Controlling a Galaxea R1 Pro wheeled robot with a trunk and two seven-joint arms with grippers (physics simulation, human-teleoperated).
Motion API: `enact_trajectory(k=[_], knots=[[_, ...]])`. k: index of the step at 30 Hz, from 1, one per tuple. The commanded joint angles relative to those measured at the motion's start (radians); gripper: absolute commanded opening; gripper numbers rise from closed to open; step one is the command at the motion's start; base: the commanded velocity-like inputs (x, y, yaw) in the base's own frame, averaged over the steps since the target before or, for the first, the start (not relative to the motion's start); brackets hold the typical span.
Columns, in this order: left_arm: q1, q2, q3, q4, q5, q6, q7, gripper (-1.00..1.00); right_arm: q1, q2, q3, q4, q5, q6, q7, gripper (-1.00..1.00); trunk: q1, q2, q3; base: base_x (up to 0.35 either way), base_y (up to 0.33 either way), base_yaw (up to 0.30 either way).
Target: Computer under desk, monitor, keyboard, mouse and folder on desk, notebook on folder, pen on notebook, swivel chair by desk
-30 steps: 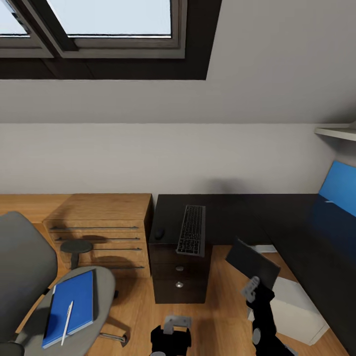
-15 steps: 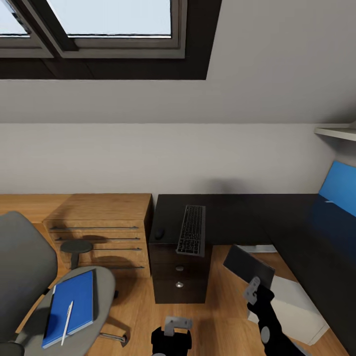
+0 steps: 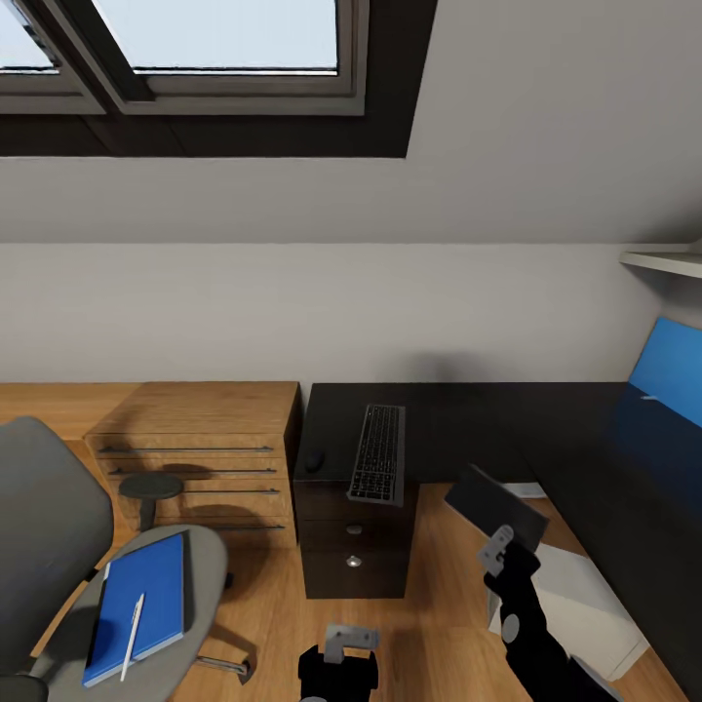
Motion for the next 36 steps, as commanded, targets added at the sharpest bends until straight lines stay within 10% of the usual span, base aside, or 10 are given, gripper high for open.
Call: enact_trajectory(k=[1, 36], knots=[[-0.001, 0.0, -0.002, -0.001, 0.004, 0.004, 0.007, 1.0, -0.001, -0.001, 0.005, -0.004, 0.006, 0.015, -0.004, -1.0, 0.0, -0.001, -0.001, 0.0, 0.0, 0.0], [-0.001, 0.003, 0.011, 0.041, 0.007, -0.007, 0.009, 1.0, 0.002, -0.002, 0.002, 0.012, 0.007, 0.022, 0.002, -1.0, 0.0, -0.001, -0.001, 0.128, 0.0, 0.0]])
